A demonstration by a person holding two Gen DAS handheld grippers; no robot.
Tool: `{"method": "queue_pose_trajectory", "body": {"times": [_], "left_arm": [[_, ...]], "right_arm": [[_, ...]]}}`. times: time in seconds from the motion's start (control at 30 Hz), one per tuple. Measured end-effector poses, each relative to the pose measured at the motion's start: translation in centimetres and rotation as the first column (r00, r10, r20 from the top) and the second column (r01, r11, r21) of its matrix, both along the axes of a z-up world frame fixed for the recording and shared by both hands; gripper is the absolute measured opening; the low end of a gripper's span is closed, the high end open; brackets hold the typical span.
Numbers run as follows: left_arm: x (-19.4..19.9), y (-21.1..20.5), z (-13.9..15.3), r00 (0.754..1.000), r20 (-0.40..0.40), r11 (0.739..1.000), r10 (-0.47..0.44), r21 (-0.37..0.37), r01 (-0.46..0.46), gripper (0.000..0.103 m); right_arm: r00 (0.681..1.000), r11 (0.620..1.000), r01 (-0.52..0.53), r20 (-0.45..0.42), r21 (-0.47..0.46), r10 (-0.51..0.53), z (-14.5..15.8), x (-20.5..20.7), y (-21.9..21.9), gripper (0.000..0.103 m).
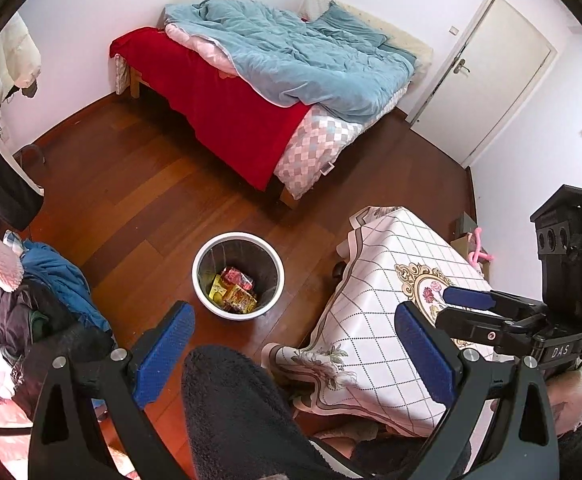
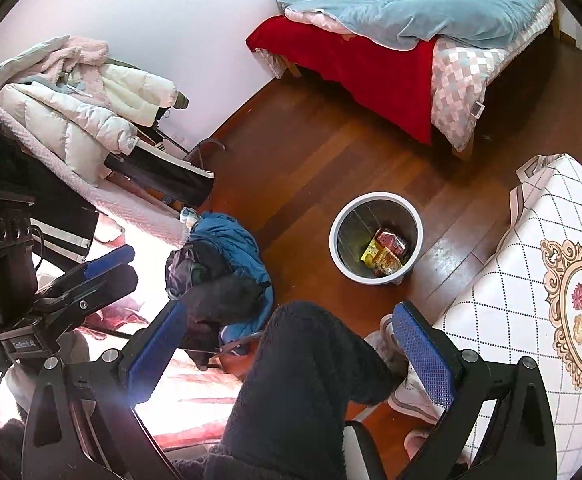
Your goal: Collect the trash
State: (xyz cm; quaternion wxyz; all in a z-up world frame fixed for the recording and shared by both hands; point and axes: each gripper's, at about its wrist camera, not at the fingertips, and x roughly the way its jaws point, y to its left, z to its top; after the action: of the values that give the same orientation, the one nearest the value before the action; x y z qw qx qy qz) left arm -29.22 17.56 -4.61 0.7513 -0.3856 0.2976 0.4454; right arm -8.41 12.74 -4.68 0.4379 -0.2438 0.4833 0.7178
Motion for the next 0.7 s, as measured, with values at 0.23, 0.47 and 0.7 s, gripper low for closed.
{"method": "queue_pose_trajectory", "body": {"times": [0.23, 0.47, 0.7], "left_arm": [[0.09, -0.3, -0.19, 1.0, -0.002, 1.0, -0.001, -0.005, 0.001, 0.103], [0.36, -0.39, -0.27, 1.0, 0.0, 1.0, -0.012, -0.01, 0.012, 0.103], [0.41, -0.54, -0.31, 1.0, 0.001, 1.0, -0.011, -0.011, 0.011, 0.103]], "right_arm": [[1.0, 1.0, 0.002, 0.008, 0.003, -0.002, 0.26, -0.03, 0.0, 0.103], [1.0, 1.0, -0.004, 0.014, 0.002, 0.004, 0.56, -0.1, -0.1, 0.103], [1.0, 1.0, -0.011, 0.018, 0.009, 0.011, 1.01, -0.29, -0.08, 0.103]]}}
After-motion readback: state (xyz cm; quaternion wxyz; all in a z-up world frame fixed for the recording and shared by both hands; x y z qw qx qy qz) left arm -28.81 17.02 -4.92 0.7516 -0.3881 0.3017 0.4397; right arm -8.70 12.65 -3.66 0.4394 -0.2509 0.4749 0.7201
